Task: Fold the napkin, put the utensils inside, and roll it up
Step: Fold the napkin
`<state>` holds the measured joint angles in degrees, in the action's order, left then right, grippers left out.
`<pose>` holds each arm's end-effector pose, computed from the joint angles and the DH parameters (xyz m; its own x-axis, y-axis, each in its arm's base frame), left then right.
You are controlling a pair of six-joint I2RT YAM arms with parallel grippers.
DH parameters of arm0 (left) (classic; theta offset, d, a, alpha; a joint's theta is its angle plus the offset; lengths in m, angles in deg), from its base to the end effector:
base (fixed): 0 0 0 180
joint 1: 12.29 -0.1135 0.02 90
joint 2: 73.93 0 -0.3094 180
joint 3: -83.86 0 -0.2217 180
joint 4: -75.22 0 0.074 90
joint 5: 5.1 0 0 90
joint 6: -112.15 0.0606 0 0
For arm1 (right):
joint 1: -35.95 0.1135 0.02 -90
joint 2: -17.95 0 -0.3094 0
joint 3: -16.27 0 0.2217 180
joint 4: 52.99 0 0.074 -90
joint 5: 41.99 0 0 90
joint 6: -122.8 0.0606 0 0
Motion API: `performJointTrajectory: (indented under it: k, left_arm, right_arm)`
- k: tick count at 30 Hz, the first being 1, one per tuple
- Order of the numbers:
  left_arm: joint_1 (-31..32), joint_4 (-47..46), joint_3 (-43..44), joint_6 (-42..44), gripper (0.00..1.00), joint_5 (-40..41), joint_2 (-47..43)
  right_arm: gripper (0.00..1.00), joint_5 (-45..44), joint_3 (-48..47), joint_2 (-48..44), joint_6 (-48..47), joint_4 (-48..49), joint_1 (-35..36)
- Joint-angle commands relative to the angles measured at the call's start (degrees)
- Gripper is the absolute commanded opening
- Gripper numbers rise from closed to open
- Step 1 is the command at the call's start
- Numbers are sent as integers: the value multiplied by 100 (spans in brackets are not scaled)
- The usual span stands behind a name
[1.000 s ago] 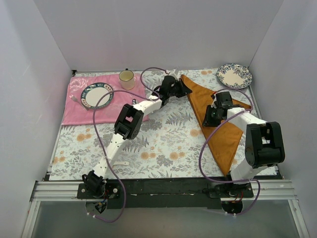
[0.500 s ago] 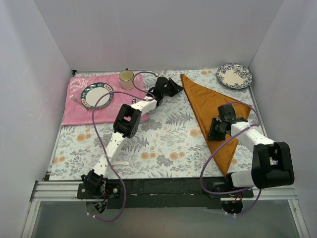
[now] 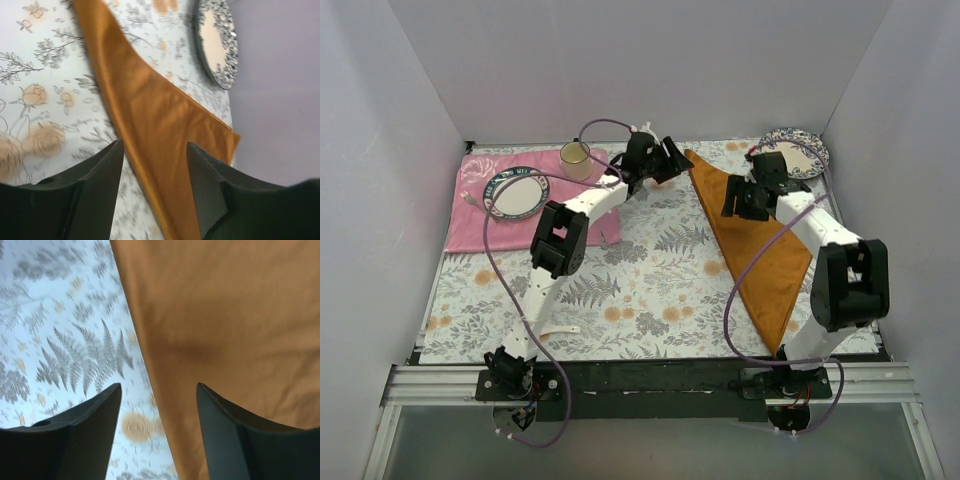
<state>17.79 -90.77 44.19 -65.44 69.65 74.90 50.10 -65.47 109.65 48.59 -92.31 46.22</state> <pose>0.5340 -0.3277 0.1902 -0.7071 -0.7044 0.0618 -0.3018 0.2217 -0.9272 0.3296 0.0620 0.2824 -0.7725 0.1364 -0.6202 0.0090 0.9789 0.2041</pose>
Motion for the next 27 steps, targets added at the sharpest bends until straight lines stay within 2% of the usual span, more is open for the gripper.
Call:
performJointTrajectory:
  k: [1,3,5,6,7,10,14,20,27]
  left_arm:
    - [-152,1046,-605,409,56,100,-1892]
    - [-266,1616,-806,497,59,354,-2373]
    - [-363,2039,-1000,541,60,443,-2700]
    - [-441,2120,-1105,576,62,461,-2850]
    - [-477,2208,-1350,629,62,461,-3164]
    - [-565,2349,-2008,857,63,391,-3841]
    - [-618,2262,-3027,981,63,443,-4685]
    - [-671,2244,-3672,919,62,162,-5101]
    - [-662,2270,-3752,911,61,-40,-5242]
  right_arm:
    - [75,-173,-1418,1041,-603,542,274]
    - [77,-463,-2198,1680,-840,638,362]
    - [78,-446,-2911,2192,-1191,334,415]
    - [78,-507,-3262,2725,-1271,166,433]
    - [78,-551,-3971,2965,-1463,43,459]
    - [76,-806,-5045,3783,-1562,-266,582]
    - [69,-806,-5787,4452,-1727,-389,687]
    - [63,-868,-5578,4620,-1983,173,854]
    - [54,-938,-5736,4971,-2036,-55,890]
